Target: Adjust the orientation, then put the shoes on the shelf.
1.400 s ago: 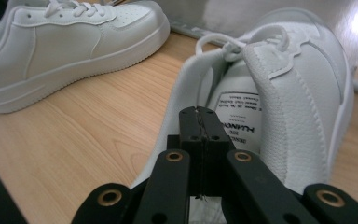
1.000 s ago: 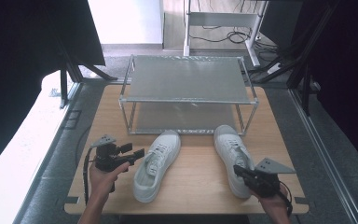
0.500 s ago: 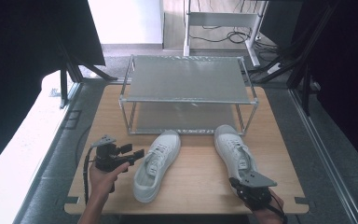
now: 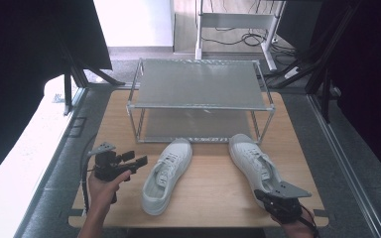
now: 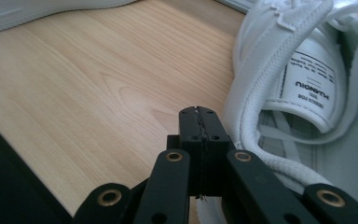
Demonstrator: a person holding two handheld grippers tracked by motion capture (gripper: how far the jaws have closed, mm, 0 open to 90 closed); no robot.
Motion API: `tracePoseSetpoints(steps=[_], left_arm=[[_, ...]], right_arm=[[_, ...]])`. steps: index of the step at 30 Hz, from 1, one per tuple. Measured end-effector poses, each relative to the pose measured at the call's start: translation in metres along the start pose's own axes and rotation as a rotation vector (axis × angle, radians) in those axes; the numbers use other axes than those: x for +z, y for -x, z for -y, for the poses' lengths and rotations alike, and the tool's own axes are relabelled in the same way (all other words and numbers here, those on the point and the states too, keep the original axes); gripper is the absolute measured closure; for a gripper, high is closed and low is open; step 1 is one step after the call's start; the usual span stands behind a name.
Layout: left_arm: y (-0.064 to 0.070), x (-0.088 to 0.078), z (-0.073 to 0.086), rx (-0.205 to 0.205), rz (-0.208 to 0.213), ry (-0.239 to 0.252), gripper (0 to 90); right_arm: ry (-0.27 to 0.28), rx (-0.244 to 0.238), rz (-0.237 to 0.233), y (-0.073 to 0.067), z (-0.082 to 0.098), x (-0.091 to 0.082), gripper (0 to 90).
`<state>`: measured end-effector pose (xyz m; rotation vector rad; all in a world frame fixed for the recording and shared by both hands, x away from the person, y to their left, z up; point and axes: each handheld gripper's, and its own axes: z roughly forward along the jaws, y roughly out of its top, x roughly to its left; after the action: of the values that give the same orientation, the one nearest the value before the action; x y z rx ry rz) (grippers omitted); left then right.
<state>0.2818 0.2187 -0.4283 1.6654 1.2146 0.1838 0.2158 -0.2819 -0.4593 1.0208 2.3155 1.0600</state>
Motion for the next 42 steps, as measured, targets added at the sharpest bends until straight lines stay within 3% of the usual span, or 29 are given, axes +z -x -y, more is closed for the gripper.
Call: tracePoseSetpoints(steps=[3,5,11,15,20,27,37,42], left_arm=[[0.001,0.0,0.0,0.006,-0.008,-0.002,32.3],[0.004,0.001,0.0,0.016,-0.011,-0.003,32.5],[0.014,-0.003,-0.007,0.071,-0.012,0.004,32.9],[0.016,-0.011,-0.018,0.095,-0.016,0.022,33.0],[0.018,-0.011,-0.022,0.112,-0.031,-0.002,34.5],[0.022,-0.007,-0.02,0.146,-0.034,-0.044,36.8],[0.027,0.018,-0.01,0.189,-0.07,-0.174,38.3],[0.032,0.032,-0.005,0.221,-0.093,-0.222,39.1]], right_arm=[[0.076,-0.013,-0.075,-0.003,-0.004,-0.003,85.4],[0.117,-0.004,-0.099,-0.004,-0.007,-0.007,82.9],[0.187,0.019,-0.111,0.004,-0.021,-0.01,67.6],[0.23,0.012,-0.077,0.01,-0.036,-0.014,56.1],[0.224,0.022,-0.039,0.026,-0.051,-0.015,47.8],[0.174,0.028,0.015,0.047,-0.064,-0.015,44.8],[0.11,0.114,0.069,0.07,-0.05,-0.006,43.6],[0.083,0.122,0.074,0.075,-0.046,-0.003,44.6]])
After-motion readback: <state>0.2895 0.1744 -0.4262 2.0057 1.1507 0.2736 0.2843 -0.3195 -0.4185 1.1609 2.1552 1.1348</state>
